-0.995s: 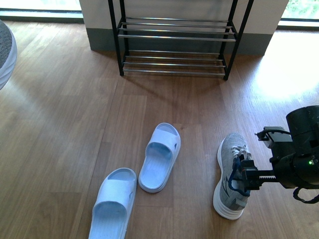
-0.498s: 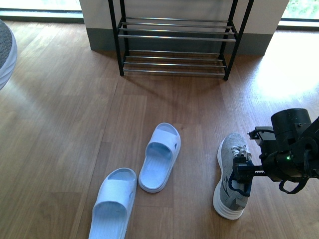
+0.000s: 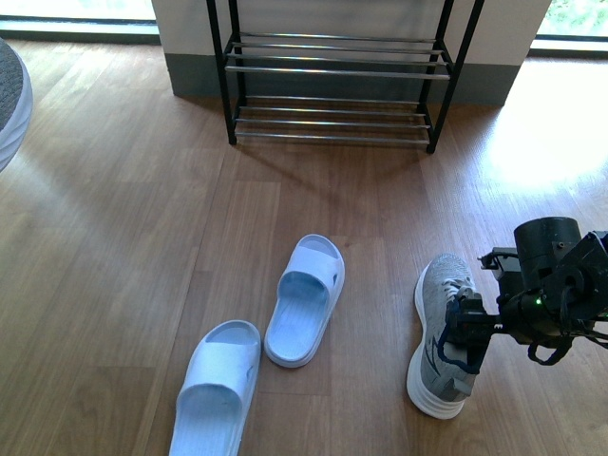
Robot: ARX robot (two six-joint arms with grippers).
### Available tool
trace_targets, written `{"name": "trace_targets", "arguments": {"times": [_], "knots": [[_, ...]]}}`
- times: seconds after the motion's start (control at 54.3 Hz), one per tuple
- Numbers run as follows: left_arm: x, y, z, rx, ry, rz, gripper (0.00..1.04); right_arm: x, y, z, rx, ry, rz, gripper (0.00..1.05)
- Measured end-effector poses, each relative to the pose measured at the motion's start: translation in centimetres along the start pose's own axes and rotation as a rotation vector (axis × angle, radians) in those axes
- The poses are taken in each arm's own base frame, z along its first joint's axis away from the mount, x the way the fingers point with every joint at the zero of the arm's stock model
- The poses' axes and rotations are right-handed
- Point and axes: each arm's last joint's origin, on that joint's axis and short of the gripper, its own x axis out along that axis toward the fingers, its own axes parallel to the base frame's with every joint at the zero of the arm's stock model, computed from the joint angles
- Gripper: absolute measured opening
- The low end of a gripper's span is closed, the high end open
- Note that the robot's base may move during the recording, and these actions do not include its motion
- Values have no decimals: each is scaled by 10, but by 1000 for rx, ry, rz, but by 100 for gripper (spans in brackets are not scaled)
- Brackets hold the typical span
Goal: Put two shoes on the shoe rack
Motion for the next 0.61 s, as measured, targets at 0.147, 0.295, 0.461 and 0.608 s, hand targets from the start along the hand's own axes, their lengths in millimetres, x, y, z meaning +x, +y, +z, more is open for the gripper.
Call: {"name": "trace_targets", "arguments": {"times": [0.147, 0.295, 0.461, 0.608], "knots": [[0, 0, 0, 0, 0, 0, 2, 7, -2, 1, 37, 21, -6, 41], [0, 0, 0, 0, 0, 0, 2, 14, -5, 3, 90, 29, -28, 18], [0, 0, 0, 0, 0, 0, 2, 15, -8, 3, 119, 2, -70, 1], [0, 0, 0, 0, 0, 0, 2, 8, -12, -2, 38, -92, -174, 1]]}}
